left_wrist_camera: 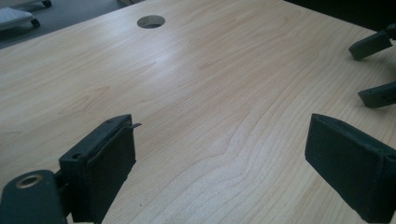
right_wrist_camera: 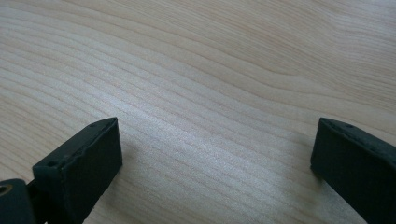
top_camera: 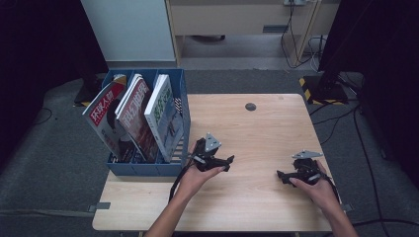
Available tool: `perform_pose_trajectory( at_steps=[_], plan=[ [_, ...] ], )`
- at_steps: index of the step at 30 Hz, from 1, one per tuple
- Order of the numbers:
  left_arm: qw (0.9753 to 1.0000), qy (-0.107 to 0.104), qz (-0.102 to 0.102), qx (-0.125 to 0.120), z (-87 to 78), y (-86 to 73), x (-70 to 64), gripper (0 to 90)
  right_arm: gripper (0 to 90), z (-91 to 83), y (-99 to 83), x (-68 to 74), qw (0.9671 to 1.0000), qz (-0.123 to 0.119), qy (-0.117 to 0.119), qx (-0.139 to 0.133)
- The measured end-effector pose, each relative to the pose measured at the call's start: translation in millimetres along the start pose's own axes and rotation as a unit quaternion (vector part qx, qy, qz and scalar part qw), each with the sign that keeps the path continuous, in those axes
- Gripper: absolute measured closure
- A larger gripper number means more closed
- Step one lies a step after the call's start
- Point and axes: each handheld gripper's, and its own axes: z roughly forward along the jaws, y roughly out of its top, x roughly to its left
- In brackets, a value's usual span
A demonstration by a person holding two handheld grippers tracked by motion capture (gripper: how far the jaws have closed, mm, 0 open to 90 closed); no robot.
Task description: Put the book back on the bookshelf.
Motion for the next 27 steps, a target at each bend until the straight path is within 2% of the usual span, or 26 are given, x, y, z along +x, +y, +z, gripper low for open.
perform_pose_trajectory(
  at_steps=[4,17,22,27],
  plan=[
    [1.0,-0.001,0.003,0.005,8.0,-1.8,-1.4,8.3,2.2,0.0,-0.4,0.2,1.0,0.002,-0.001,-0.002],
    [0.9984,0.003,0.01,0.056,33.4,-13.2,-4.4,7.6,2.2,0.0,-1.6,0.3,1.0,0.002,-0.001,-0.007],
    [0.9973,0.005,0.008,0.072,38.2,-19.2,-3.5,7.4,2.2,0.0,-1.6,0.3,1.0,0.002,-0.001,-0.007],
    [0.9964,0.005,-0.008,0.085,41.4,-26.5,-1.9,5.9,2.2,-0.3,-1.5,0.7,1.0,0.002,-0.001,-0.005]
  ],
)
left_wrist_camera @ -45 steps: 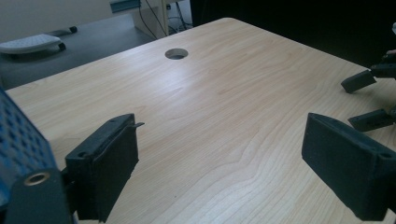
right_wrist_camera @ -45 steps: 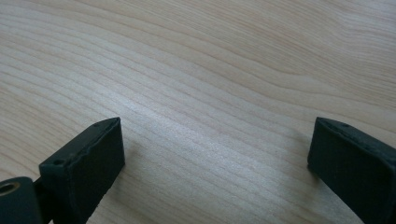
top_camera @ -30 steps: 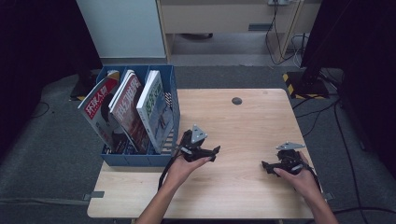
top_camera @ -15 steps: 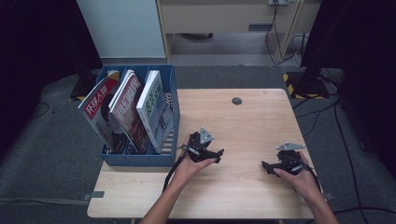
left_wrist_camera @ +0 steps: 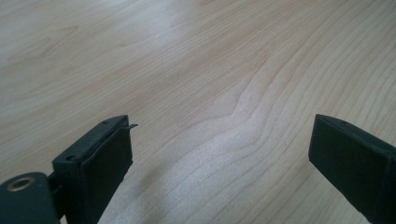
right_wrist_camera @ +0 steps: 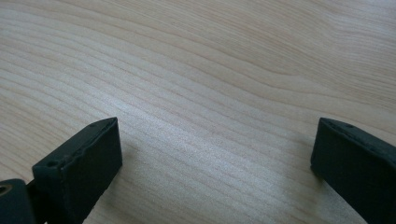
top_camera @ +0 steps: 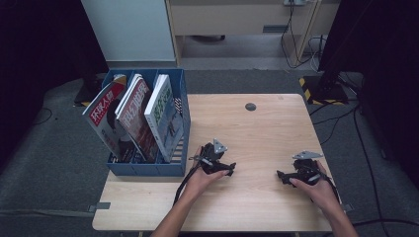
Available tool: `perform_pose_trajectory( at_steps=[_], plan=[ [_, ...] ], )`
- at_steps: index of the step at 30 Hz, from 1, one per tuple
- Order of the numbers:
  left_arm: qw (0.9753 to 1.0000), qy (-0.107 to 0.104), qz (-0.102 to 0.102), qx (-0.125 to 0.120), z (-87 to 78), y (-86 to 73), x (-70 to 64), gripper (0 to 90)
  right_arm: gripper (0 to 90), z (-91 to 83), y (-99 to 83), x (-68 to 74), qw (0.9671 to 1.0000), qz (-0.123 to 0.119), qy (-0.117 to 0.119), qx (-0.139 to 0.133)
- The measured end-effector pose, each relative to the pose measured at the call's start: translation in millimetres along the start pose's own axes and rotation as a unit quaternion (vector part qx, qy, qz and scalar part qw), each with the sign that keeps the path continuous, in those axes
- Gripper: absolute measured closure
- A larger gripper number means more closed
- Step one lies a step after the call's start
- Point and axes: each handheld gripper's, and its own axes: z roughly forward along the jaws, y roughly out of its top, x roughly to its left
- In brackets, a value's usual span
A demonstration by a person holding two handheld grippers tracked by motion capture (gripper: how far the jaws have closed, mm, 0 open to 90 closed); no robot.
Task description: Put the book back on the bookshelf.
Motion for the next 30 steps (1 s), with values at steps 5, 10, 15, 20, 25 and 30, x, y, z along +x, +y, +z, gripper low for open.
perform_pose_trajectory(
  at_steps=[5,10,15,20,25,30],
  plan=[
    [0.9999,0.002,-0.009,0.007,4.3,-4.8,1.9,5.9,2.2,-0.3,-0.1,0.6,1.0,0.0,0.0,0.001],
    [0.9996,0.017,-0.006,0.023,9.1,-6.7,0.9,5.9,2.2,-0.4,-0.2,0.2,1.0,-0.001,0.002,0.0],
    [0.9994,0.025,-0.009,0.024,11.5,-7.4,1.9,5.7,2.2,-0.6,-0.5,-0.1,1.0,-0.002,0.002,0.001],
    [0.999,0.029,-0.01,0.031,12.9,-8.6,4.2,5.7,2.2,-0.7,-0.7,-0.1,1.0,-0.002,0.002,0.0],
    [0.9989,0.032,-0.01,0.032,13.2,-8.9,4.6,5.5,2.2,-0.7,-0.7,-0.1,1.0,-0.002,0.002,0.0],
    [0.9991,0.03,-0.013,0.027,13.9,-10.5,5.4,4.9,2.2,-0.7,-0.8,-0.1,1.0,-0.002,0.001,0.0]
  ],
)
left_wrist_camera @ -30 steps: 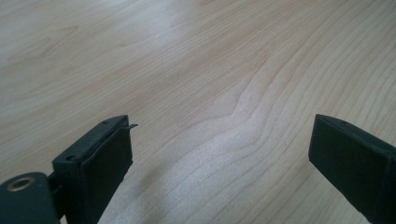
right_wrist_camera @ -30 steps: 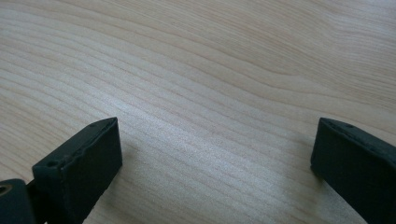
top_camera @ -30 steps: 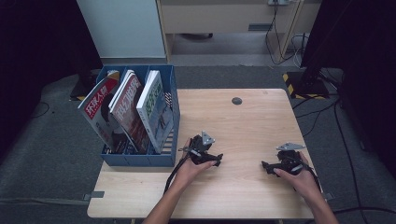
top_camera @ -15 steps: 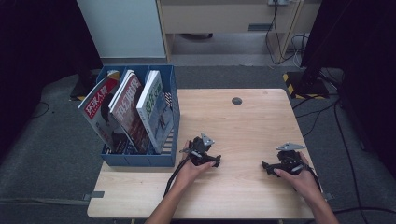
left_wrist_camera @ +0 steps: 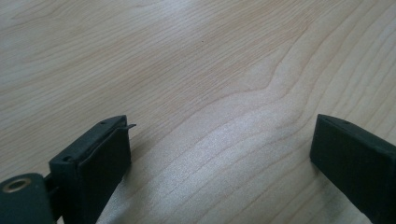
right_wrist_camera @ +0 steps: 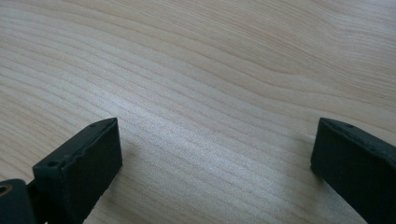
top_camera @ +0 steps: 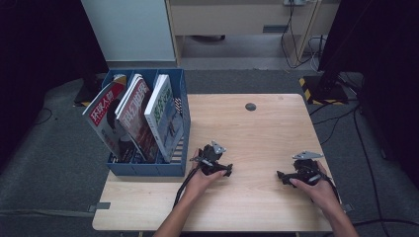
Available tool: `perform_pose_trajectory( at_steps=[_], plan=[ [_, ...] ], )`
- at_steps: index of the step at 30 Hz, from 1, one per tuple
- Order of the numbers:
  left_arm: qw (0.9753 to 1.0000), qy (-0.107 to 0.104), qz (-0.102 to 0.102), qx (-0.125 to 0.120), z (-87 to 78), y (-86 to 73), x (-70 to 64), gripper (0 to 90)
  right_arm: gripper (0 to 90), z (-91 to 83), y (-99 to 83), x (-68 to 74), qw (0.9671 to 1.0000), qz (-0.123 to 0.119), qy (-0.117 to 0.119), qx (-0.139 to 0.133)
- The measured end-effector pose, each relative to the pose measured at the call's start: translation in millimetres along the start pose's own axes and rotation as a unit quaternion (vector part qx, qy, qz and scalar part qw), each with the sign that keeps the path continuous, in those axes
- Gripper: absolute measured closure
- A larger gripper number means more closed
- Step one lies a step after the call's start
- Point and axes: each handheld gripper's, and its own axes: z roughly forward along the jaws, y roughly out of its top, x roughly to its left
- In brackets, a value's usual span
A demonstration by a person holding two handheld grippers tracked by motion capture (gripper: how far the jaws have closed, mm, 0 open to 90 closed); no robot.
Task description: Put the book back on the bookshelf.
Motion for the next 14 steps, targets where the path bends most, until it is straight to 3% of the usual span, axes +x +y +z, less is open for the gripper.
perform_pose_trajectory(
  at_steps=[14],
  plan=[
    [1.0,-0.004,-0.005,-0.001,-0.9,-2.6,1.3,3.7,1.7,0.3,-0.8,0.8,1.0,0.001,-0.001,-0.003]
  ],
)
